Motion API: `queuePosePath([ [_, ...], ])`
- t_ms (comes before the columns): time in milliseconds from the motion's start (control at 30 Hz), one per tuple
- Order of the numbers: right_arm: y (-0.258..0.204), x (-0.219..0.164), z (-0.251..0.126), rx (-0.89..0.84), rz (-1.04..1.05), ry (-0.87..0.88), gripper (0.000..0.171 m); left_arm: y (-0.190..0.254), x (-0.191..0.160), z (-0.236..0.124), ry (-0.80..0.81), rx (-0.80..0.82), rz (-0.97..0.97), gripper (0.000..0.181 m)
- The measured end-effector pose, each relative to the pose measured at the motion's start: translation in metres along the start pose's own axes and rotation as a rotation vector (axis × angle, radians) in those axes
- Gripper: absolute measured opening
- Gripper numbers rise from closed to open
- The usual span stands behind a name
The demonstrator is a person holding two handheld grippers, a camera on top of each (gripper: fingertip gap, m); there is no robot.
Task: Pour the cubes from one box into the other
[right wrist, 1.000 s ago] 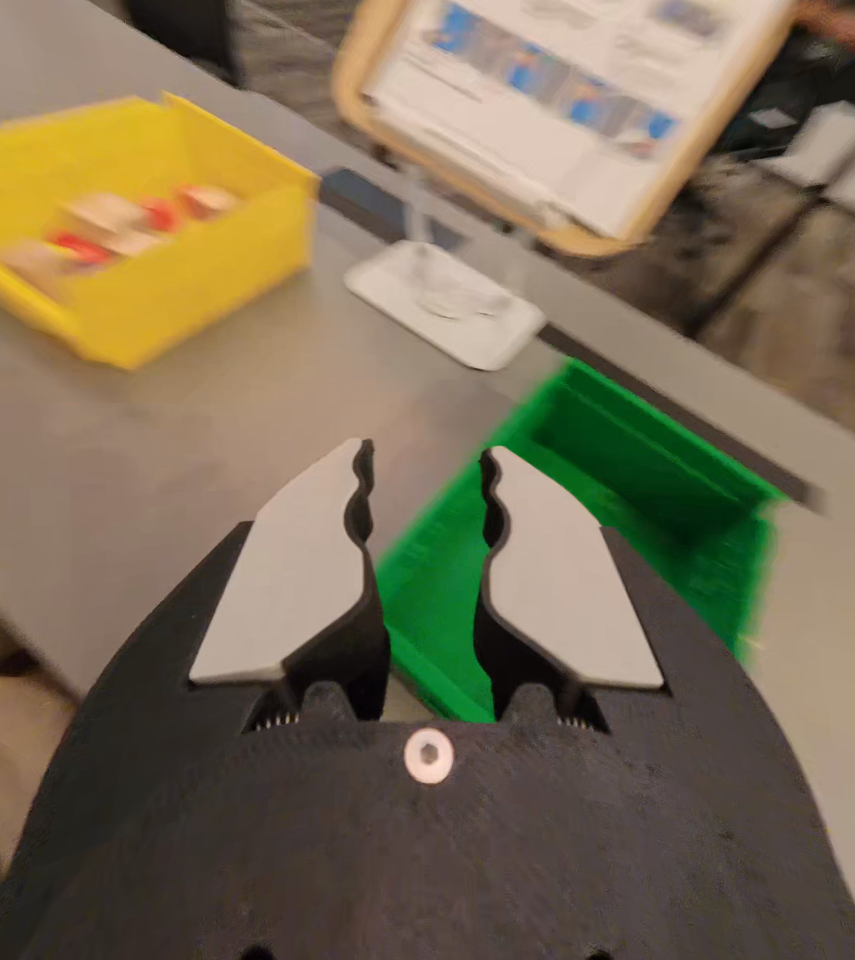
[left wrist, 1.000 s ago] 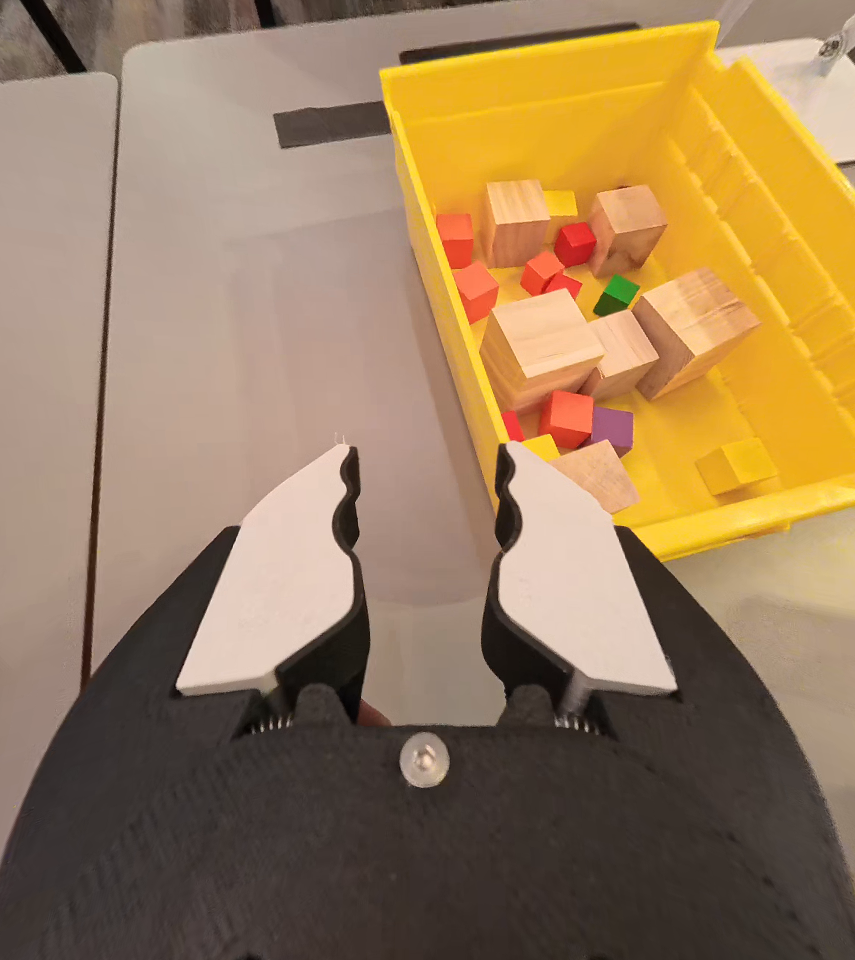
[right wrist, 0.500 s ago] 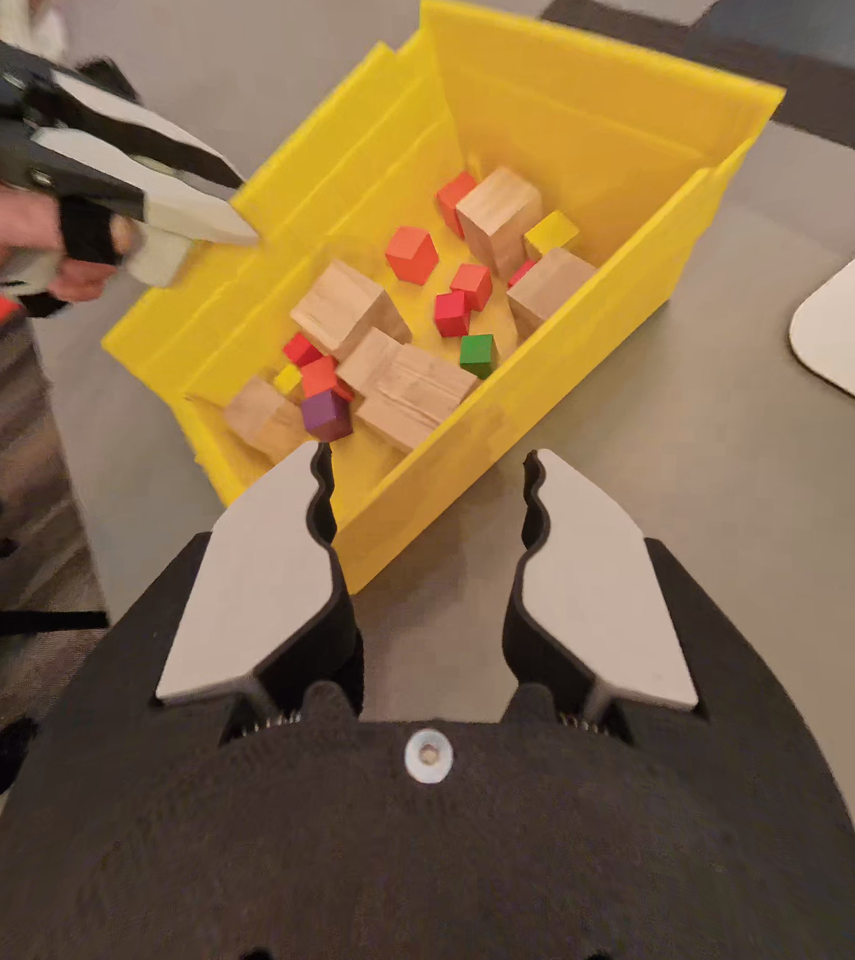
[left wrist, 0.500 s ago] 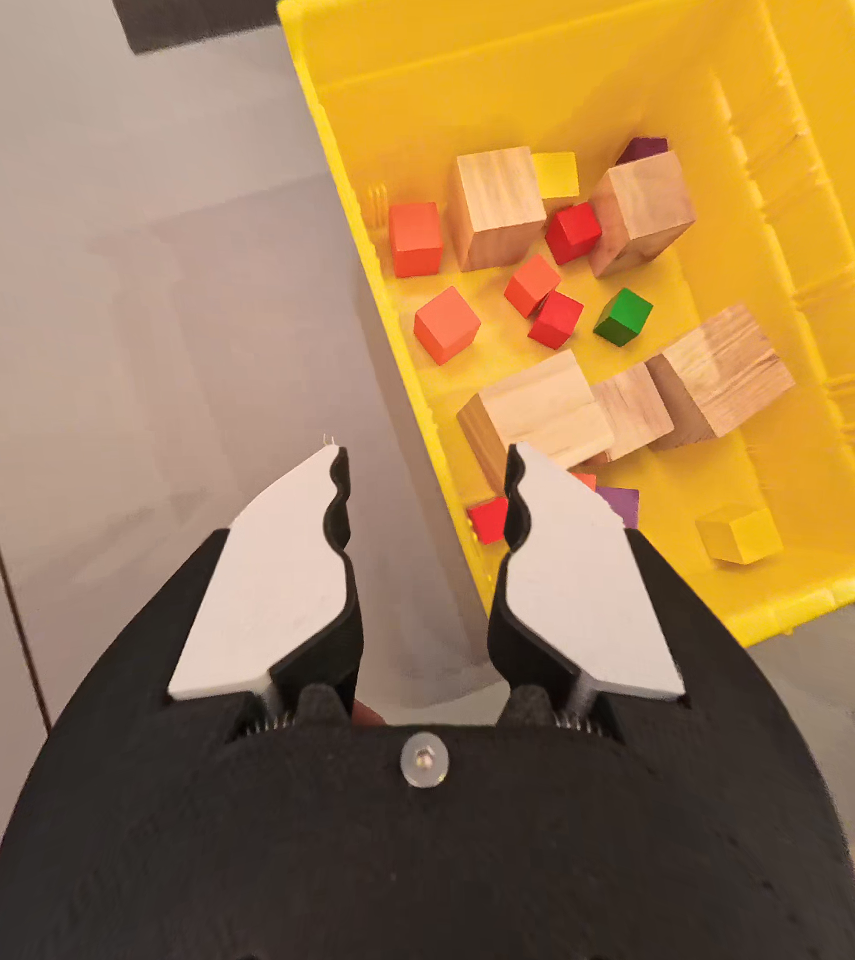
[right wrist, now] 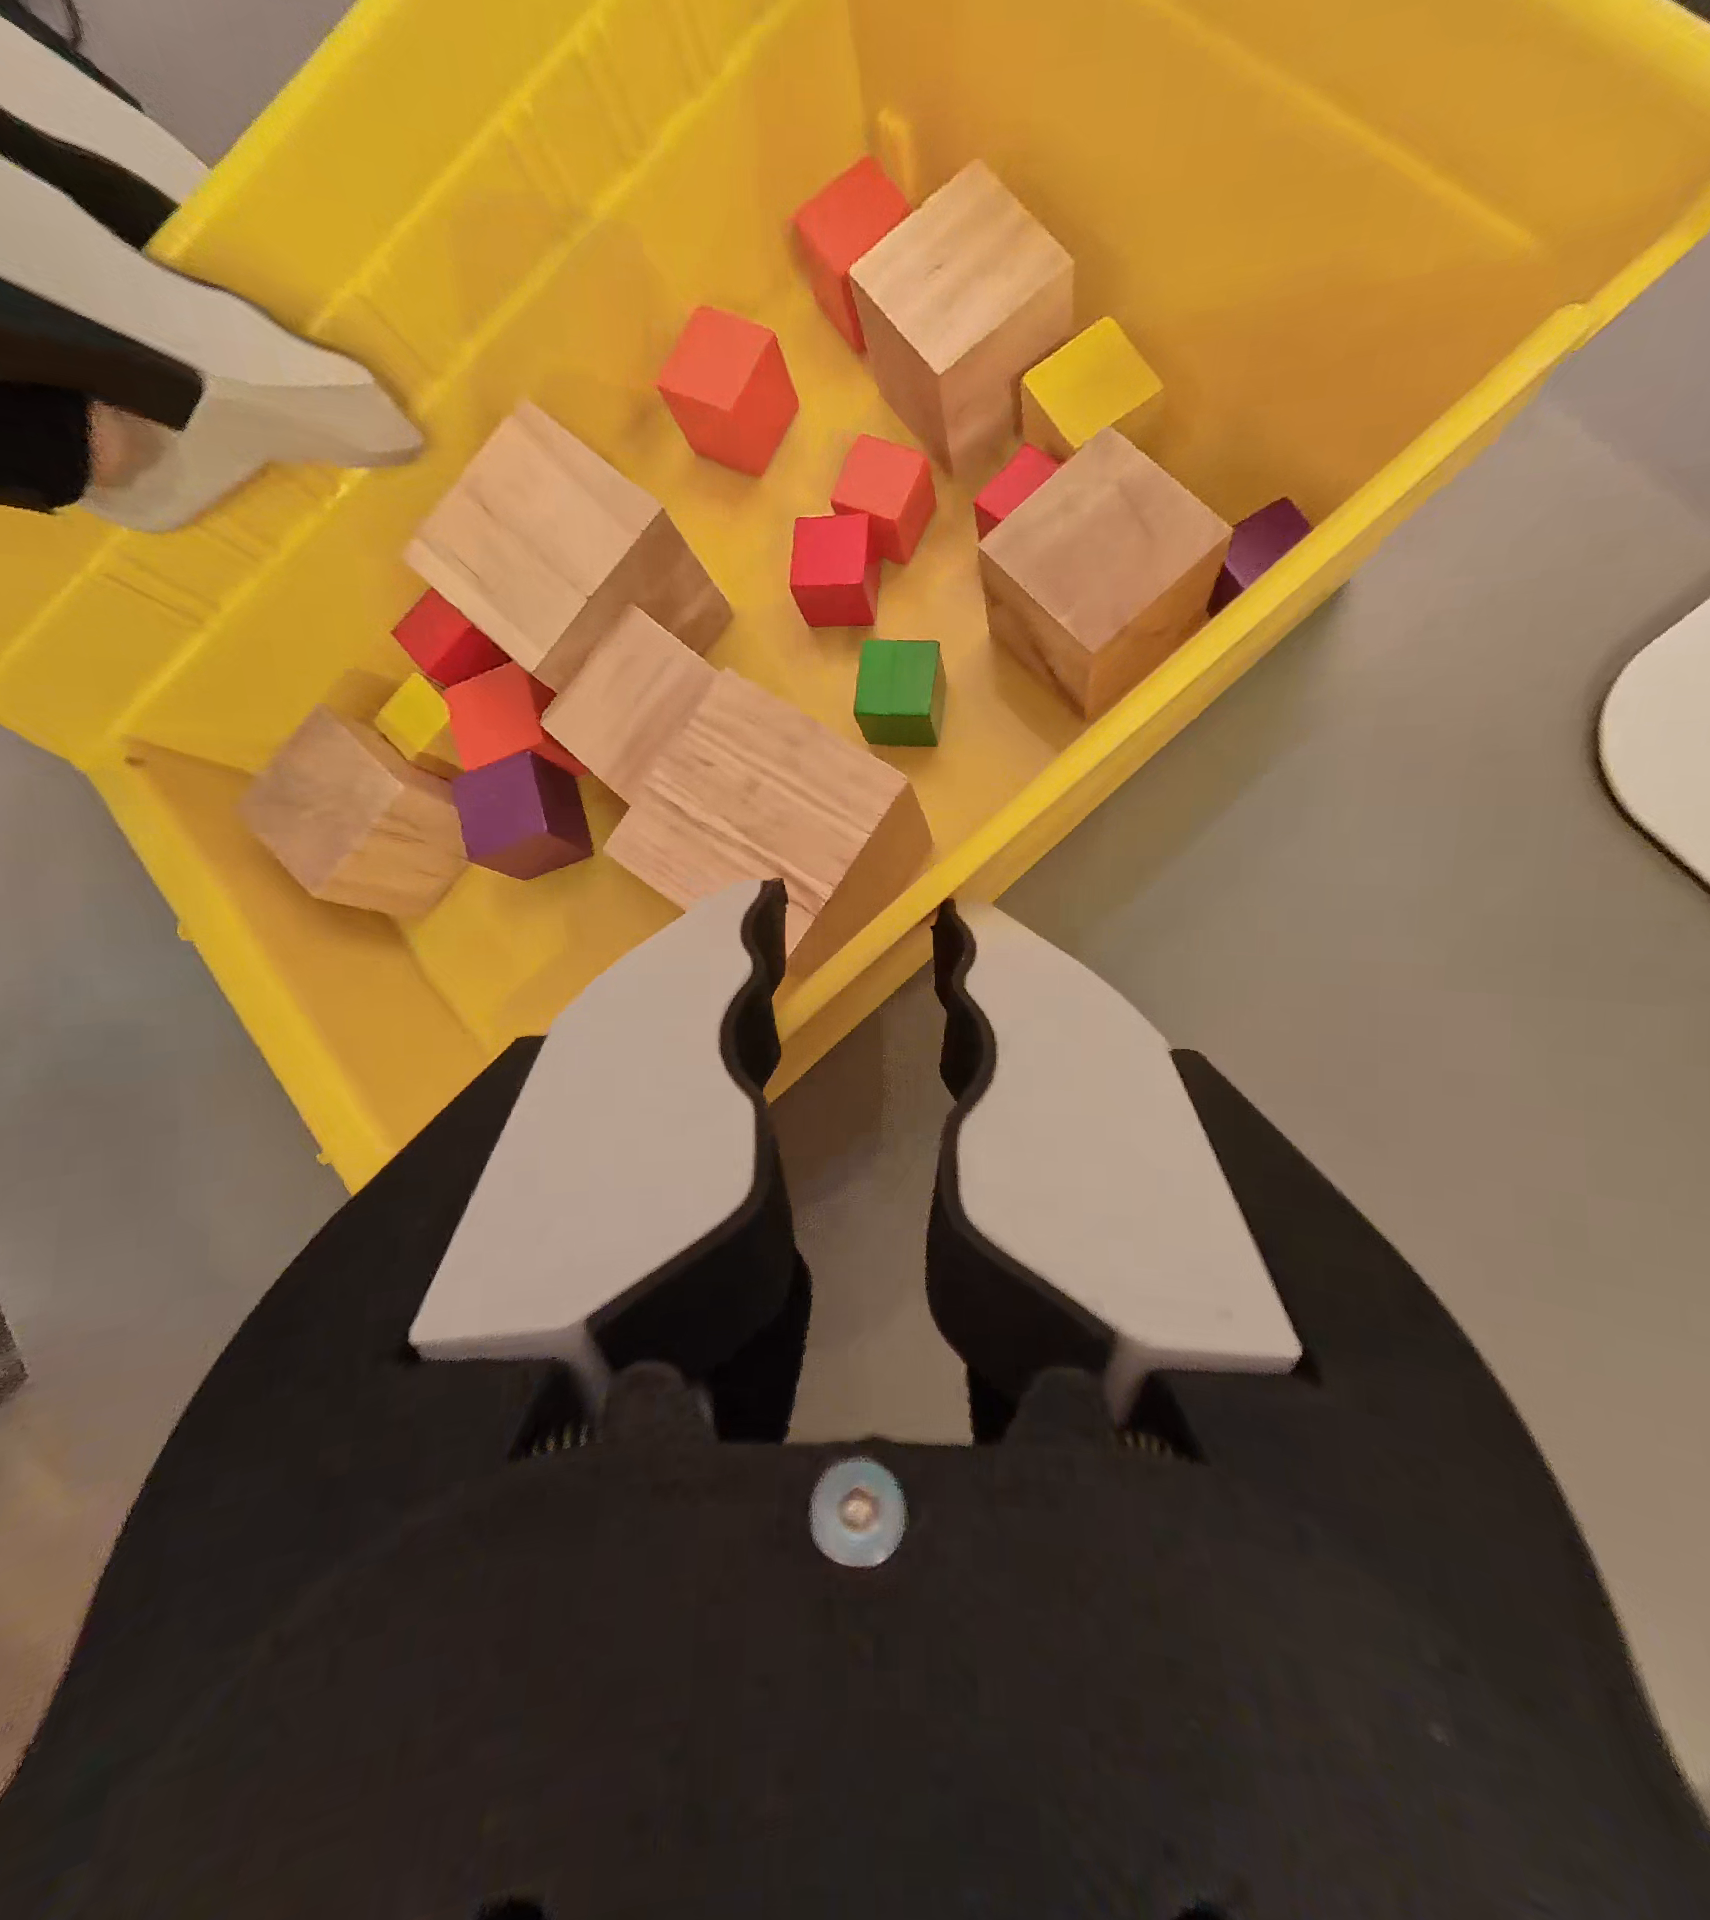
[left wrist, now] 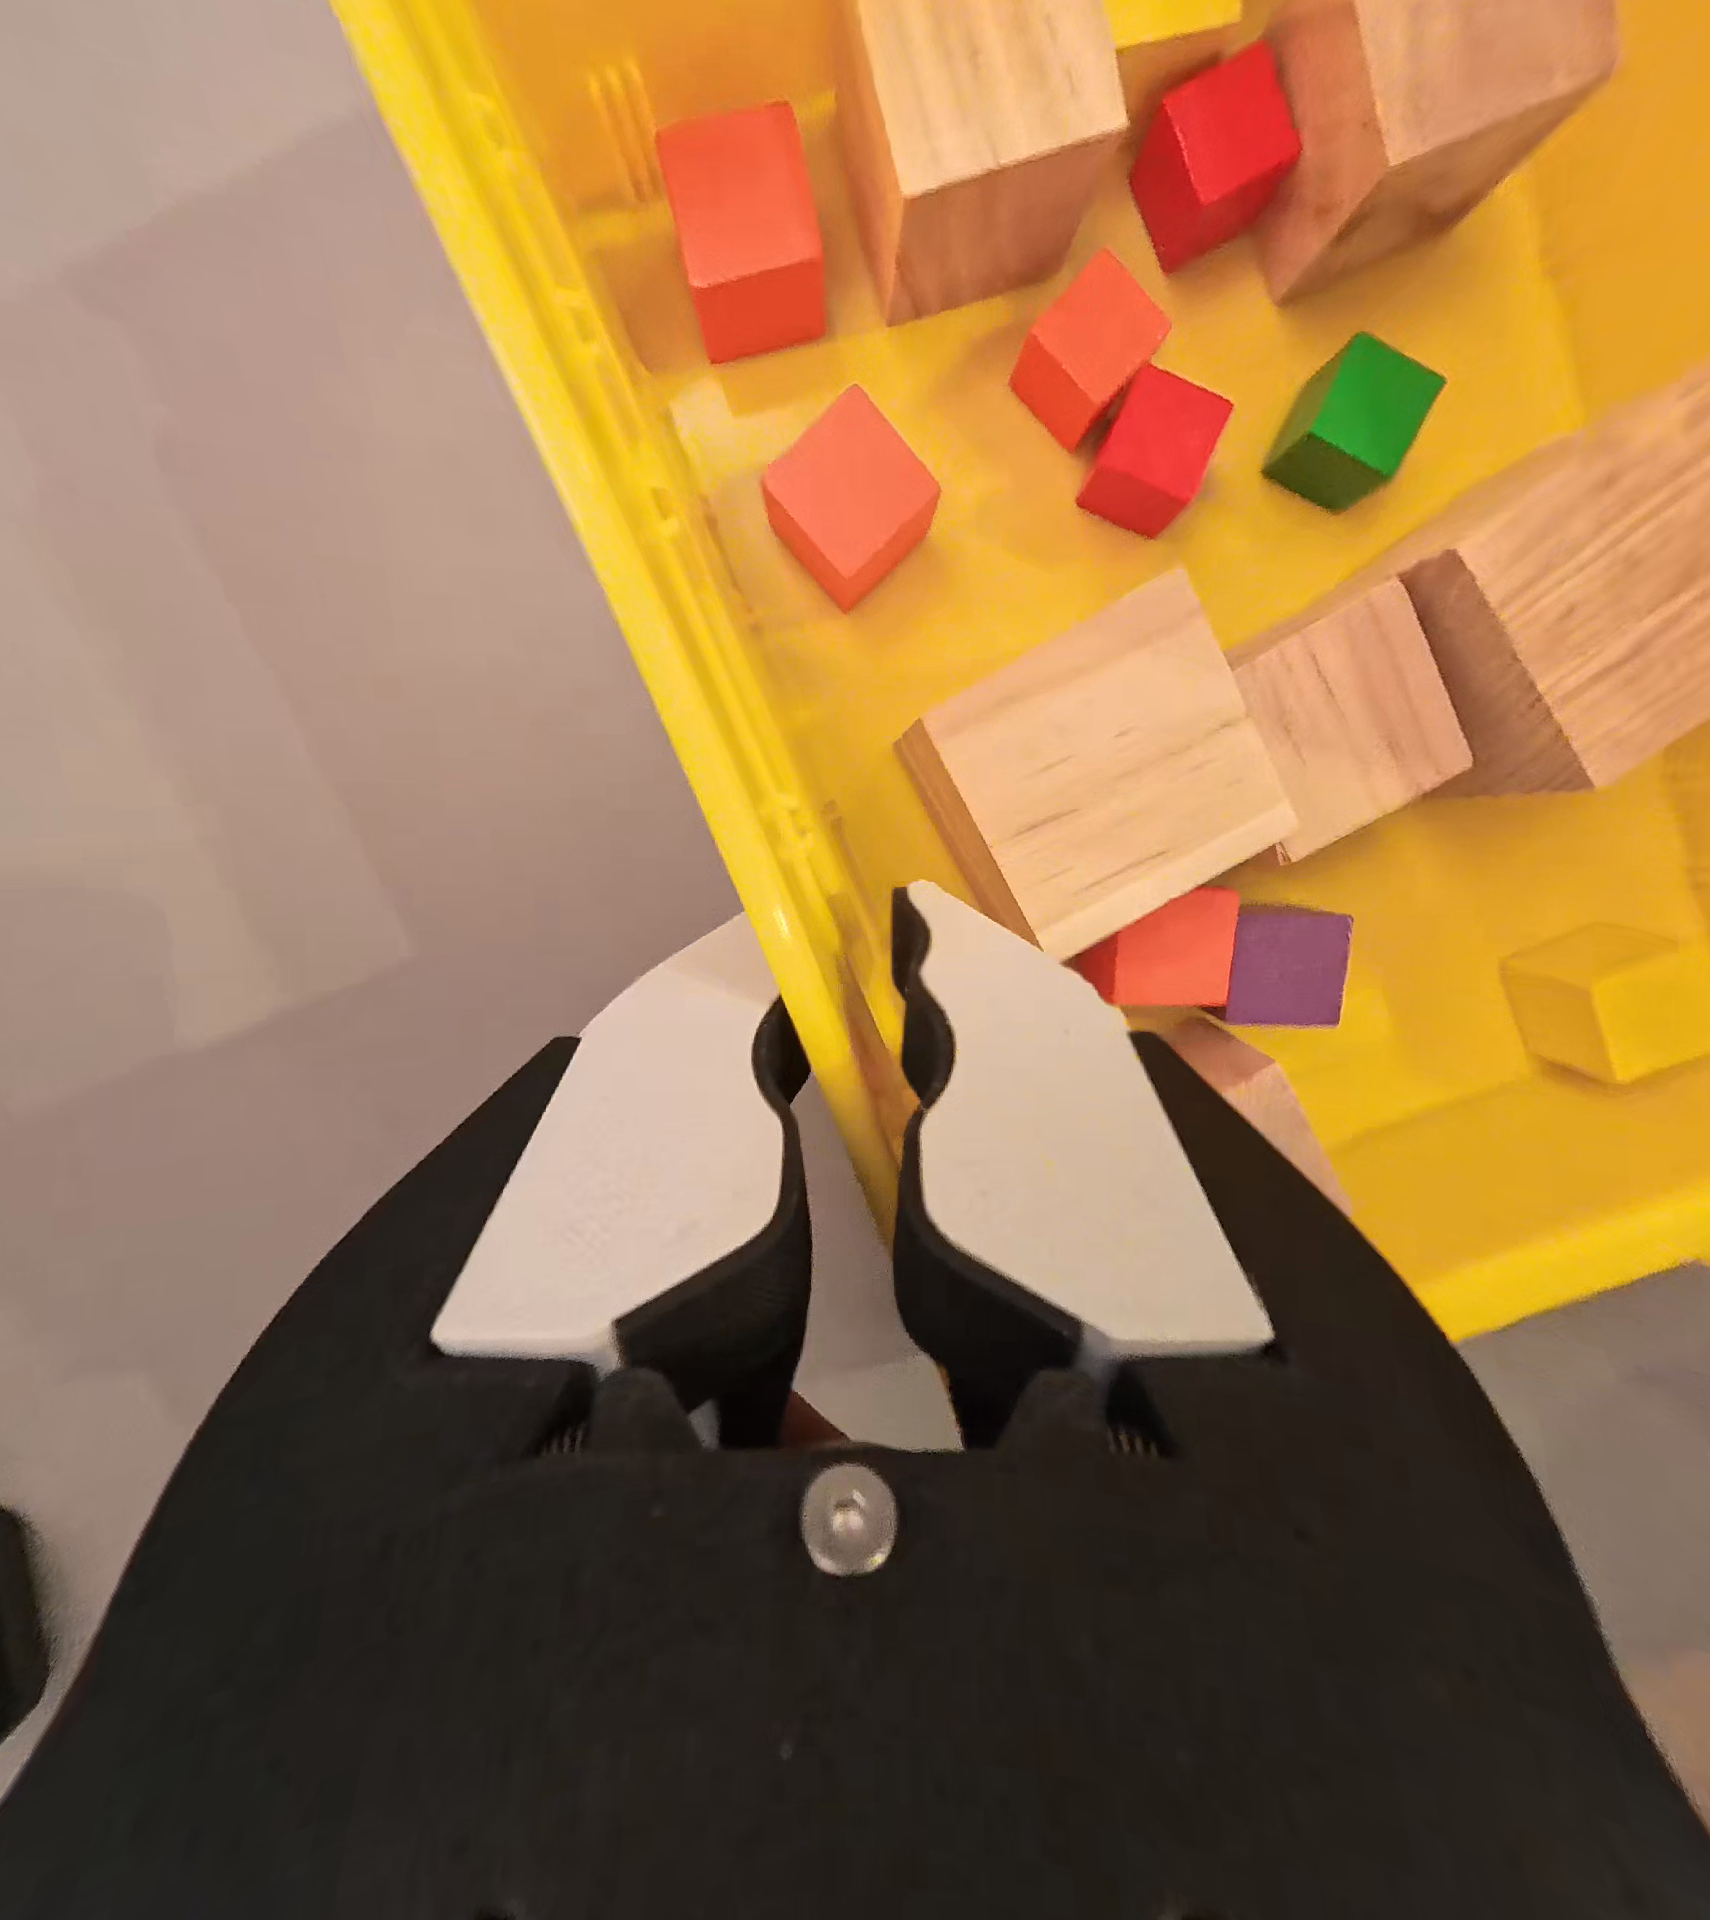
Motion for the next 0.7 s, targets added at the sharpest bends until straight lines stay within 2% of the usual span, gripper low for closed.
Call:
queuePosePath([
  [33, 0.003, 0.001, 0.000, -0.010, -0.004, -0.021, 0.022, 0.003, -0.002, 0.000, -0.024, -0.016, 0.000, 0.015],
  [100, 0.009, 0.005, 0.001, -0.035, -0.034, -0.088, 0.036, 0.007, -0.004, -0.002, -0.057, -0.059, 0.000, 0.022],
  [167, 0.012, 0.008, 0.001, -0.048, -0.073, -0.164, 0.037, 0.012, -0.006, -0.003, -0.096, -0.130, -0.003, 0.032],
  [233, 0.009, 0.010, 0.002, -0.013, -0.070, -0.203, 0.038, 0.012, -0.006, -0.003, -0.095, -0.128, -0.011, 0.031],
  [367, 0.007, 0.012, 0.004, -0.007, -0.091, -0.225, 0.015, 0.008, -0.004, 0.000, -0.055, -0.049, -0.043, 0.015],
  [467, 0.010, 0.009, 0.003, -0.009, -0.073, -0.201, 0.011, 0.008, -0.003, -0.002, -0.037, -0.007, -0.061, 0.007],
  [700, 0.011, 0.000, -0.012, 0.000, -0.042, -0.131, 0.008, 0.021, 0.000, -0.013, -0.002, 0.041, -0.031, 0.004],
])
Point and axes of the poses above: each gripper's, where its closed fingertips meet, z out along the fingers, x out of its top, y = z × x across the jaws, the point moved 7 cm from there along -z, back along the fingers, and after that the axes turned 11 degrees about -x, right-handed, at the moved point
